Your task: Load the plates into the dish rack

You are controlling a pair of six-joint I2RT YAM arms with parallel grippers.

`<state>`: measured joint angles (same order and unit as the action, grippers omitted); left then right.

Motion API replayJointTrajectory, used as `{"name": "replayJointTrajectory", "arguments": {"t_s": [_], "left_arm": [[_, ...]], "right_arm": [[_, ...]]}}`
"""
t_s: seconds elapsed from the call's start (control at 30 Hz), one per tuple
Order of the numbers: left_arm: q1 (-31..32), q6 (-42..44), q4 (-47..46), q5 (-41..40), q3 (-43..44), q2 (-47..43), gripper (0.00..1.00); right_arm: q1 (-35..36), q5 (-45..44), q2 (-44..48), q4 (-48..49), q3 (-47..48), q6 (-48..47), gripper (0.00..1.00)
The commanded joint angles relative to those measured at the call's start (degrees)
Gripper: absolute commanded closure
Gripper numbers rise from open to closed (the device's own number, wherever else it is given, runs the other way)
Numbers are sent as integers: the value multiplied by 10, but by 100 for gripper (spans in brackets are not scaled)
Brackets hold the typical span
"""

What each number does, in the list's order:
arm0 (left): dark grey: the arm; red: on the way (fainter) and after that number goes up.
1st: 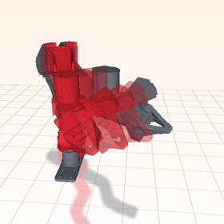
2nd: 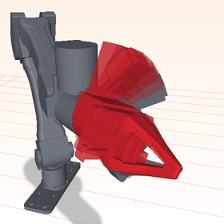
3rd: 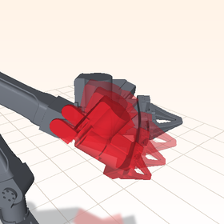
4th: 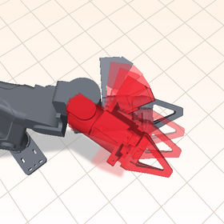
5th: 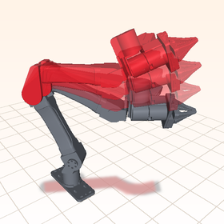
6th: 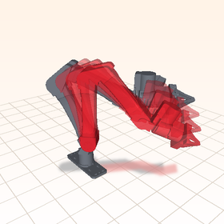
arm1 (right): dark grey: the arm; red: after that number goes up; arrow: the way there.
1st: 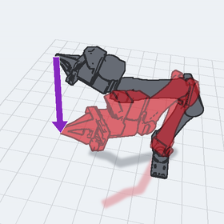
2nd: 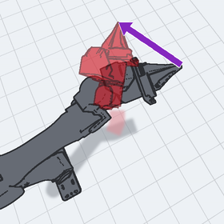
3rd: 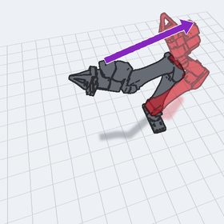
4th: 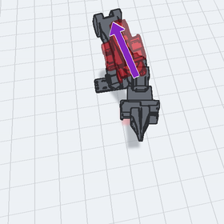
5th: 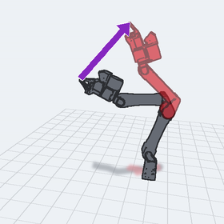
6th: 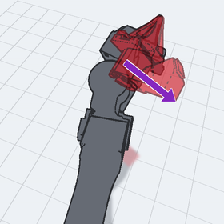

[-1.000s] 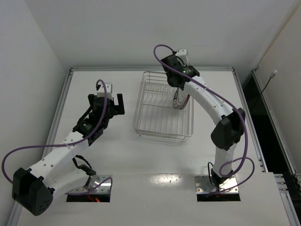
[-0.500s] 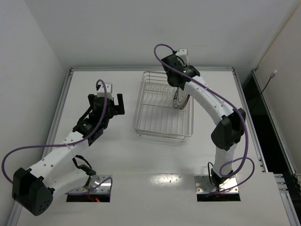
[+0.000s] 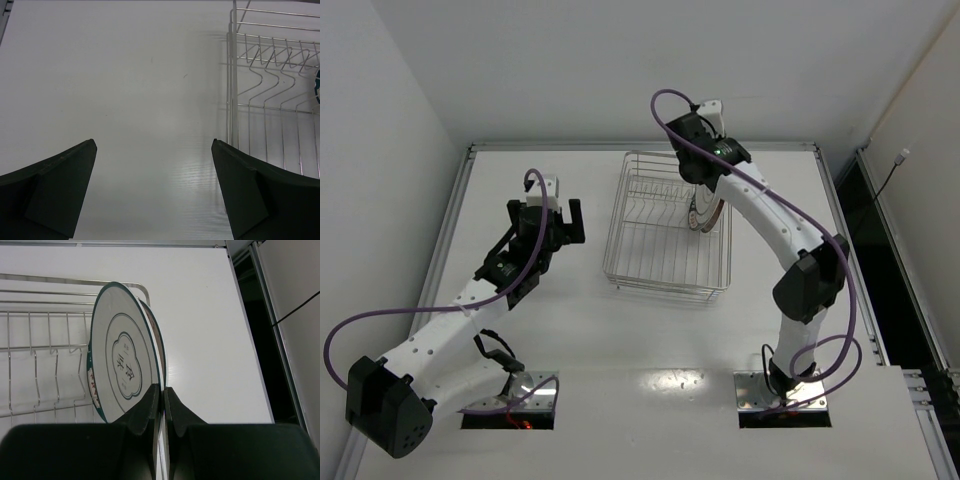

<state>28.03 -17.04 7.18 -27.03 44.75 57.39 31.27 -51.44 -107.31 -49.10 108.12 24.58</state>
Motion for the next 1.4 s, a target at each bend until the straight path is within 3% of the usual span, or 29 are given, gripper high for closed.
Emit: {"name": "replayJointTrajectory", "arguments": {"t_s": [0.0, 0.47, 0.77, 0.9, 1.07, 1.2, 1.33, 1.37], "left_arm": [[-4, -2, -16, -7, 5, -1, 0], [-4, -2, -10, -13, 5, -6, 0], [-4, -2, -10, -13, 5, -6, 0], [-4, -2, -10, -13, 5, -1, 0], [-4, 3, -5, -13, 10, 4, 0], [-4, 3, -5, -13, 10, 4, 0], [-4, 3, -5, -13, 10, 10, 0], [-4, 3, -5, -8, 10, 10, 0]], "right_arm": [[3, -24, 32, 23, 22, -4, 100], [3, 2, 10, 49, -54, 13, 100], [-2, 74, -19, 63, -65, 13, 100], [-15, 139, -25, 69, -60, 6, 94], [-20, 145, -30, 49, -48, -4, 80], [-20, 137, 2, 29, -48, -16, 52], [-13, 109, 98, 41, -110, -31, 34], [-13, 143, 127, 61, -136, -61, 32]]}}
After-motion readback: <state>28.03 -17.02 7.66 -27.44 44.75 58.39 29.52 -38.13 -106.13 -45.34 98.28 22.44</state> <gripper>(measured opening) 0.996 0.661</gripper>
